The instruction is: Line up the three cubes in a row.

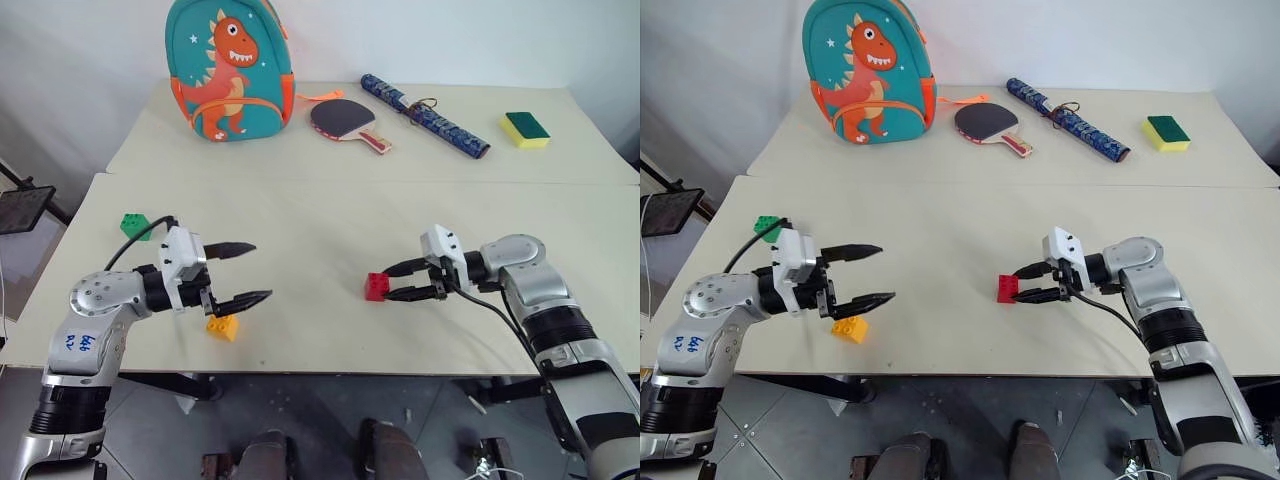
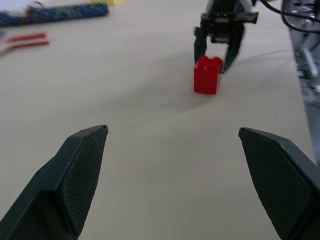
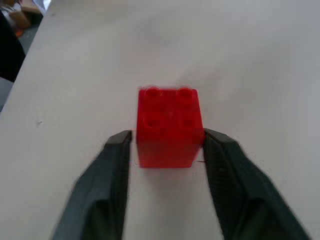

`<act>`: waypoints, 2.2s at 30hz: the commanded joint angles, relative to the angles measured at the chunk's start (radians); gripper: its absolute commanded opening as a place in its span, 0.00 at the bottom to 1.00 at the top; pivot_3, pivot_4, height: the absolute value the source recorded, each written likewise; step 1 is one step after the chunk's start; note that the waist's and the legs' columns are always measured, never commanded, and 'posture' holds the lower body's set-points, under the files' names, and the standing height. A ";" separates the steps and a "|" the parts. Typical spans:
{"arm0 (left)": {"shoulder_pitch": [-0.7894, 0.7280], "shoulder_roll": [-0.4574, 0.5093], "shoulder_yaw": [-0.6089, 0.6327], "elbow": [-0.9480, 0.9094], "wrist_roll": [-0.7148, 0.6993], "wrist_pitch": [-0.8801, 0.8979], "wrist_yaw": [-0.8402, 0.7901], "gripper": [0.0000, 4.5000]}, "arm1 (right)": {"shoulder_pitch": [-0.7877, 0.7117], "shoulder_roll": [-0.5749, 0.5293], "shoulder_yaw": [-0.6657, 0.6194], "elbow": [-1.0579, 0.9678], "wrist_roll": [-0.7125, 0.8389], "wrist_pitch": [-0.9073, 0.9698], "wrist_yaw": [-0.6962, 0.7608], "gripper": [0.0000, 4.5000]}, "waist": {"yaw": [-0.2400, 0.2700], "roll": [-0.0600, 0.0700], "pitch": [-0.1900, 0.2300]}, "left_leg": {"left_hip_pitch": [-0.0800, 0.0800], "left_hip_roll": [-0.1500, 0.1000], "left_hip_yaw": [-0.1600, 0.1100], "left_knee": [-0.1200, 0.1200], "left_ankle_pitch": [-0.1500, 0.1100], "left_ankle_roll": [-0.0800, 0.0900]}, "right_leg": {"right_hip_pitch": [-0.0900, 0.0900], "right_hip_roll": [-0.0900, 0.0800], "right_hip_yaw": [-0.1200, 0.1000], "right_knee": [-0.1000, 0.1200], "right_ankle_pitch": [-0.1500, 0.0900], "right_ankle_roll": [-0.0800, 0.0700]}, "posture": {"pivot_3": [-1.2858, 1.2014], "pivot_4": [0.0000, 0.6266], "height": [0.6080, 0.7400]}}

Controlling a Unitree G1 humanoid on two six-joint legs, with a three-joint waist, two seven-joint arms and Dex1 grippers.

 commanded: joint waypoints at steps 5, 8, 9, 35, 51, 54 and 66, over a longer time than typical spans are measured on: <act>0.151 -0.029 0.270 0.013 -0.069 -0.045 0.142 1.00 | 0.110 -0.043 -0.191 -0.171 0.158 -0.050 0.036 0.99 | -0.002 0.000 0.000 | 0.001 0.001 0.000 0.000 -0.001 -0.001 | 0.000 0.000 -0.001 0.001 0.000 0.000 | 0.52 0.24 1.00; 0.291 -0.046 0.400 0.097 -0.048 -0.118 0.188 1.00 | 0.217 -0.027 -0.265 -0.272 0.241 -0.057 0.027 0.99 | -0.012 0.000 0.000 | 0.002 0.001 0.000 -0.003 -0.001 -0.002 | 0.000 0.000 -0.002 0.001 0.000 0.000 | 0.52 0.24 1.00; 0.327 -0.057 0.433 0.115 -0.045 -0.137 0.213 1.00 | 0.242 0.001 -0.300 -0.291 0.276 -0.085 0.011 0.99 | -0.014 0.000 0.000 | 0.002 0.002 0.000 -0.003 -0.001 -0.002 | 0.000 0.000 -0.002 0.001 0.000 0.000 | 0.52 0.24 1.00; -0.082 -0.209 0.313 0.409 0.168 -0.153 0.829 1.00 | 0.391 0.053 -0.320 -0.472 0.315 -0.029 -0.108 0.99 | -0.002 -0.001 -0.001 | 0.003 0.003 0.005 0.006 -0.007 0.001 | 0.001 0.000 -0.005 0.003 0.002 -0.001 | 0.52 0.24 1.00; -0.236 -0.165 0.264 0.709 0.218 -0.231 0.882 1.00 | 0.491 0.048 -0.328 -0.601 0.316 0.017 -0.226 0.99 | 0.002 -0.002 -0.001 | 0.002 0.004 0.003 0.006 -0.007 0.000 | 0.001 0.000 -0.011 0.002 0.002 -0.001 | 0.52 0.24 1.00; -0.266 -0.146 0.258 0.766 0.219 -0.226 0.878 1.00 | 0.494 0.049 -0.323 -0.607 0.317 0.019 -0.233 0.99 | 0.002 -0.002 -0.001 | 0.002 0.004 0.003 0.006 -0.007 0.000 | 0.002 0.000 -0.011 0.002 0.002 -0.001 | 0.52 0.24 1.00; -0.273 -0.106 0.238 0.810 0.207 -0.256 0.796 0.33 | 0.493 0.052 -0.314 -0.610 0.314 0.017 -0.242 1.00 | 0.002 -0.002 -0.001 | 0.002 0.004 0.003 0.006 -0.007 0.000 | 0.001 0.000 -0.011 0.002 0.002 -0.001 | 0.52 0.24 1.00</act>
